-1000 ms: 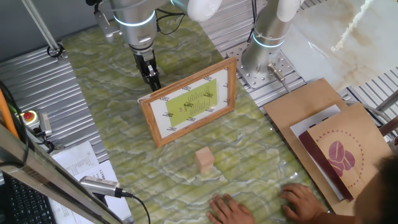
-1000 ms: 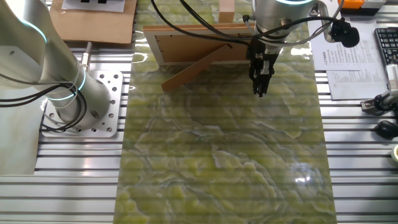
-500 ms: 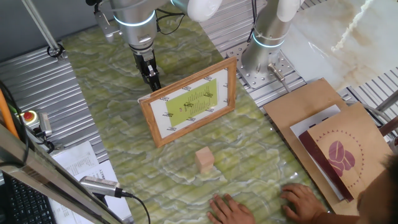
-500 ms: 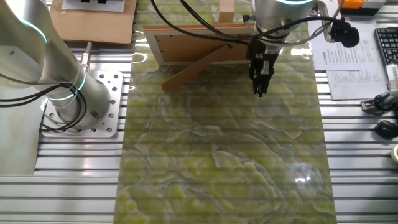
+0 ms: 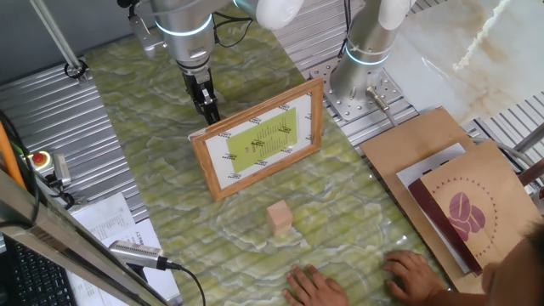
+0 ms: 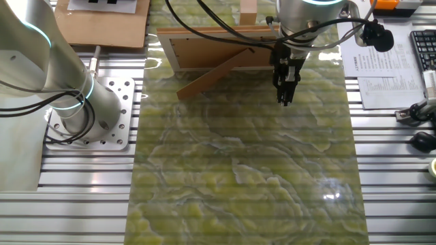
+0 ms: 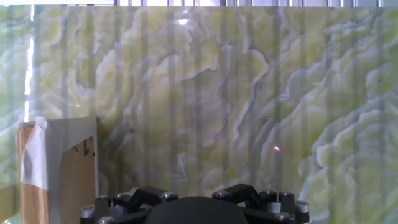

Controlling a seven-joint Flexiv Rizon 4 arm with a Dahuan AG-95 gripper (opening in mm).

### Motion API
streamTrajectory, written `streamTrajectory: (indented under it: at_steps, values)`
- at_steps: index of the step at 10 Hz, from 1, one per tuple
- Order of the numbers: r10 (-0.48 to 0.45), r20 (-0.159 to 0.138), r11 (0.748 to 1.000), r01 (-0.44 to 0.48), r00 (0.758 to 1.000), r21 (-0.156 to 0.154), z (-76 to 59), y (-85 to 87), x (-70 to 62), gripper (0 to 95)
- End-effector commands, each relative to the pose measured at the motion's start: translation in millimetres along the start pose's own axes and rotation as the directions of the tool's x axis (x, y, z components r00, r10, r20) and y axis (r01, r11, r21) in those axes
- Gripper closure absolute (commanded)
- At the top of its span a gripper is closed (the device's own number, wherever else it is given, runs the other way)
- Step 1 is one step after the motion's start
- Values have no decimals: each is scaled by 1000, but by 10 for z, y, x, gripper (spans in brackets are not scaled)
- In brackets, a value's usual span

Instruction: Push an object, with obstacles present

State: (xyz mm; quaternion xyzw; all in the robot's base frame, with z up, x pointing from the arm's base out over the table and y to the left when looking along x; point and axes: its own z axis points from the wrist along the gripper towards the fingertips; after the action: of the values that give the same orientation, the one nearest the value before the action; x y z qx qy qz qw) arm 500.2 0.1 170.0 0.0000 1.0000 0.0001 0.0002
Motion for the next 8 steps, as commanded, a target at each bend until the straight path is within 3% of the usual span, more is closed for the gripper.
streamTrajectory:
  at_steps: [1,8]
  values:
    - [45,23,999,-46,999,12,0,-1,2,950]
    - [48,15,999,-48,999,19,-1,0,0,950]
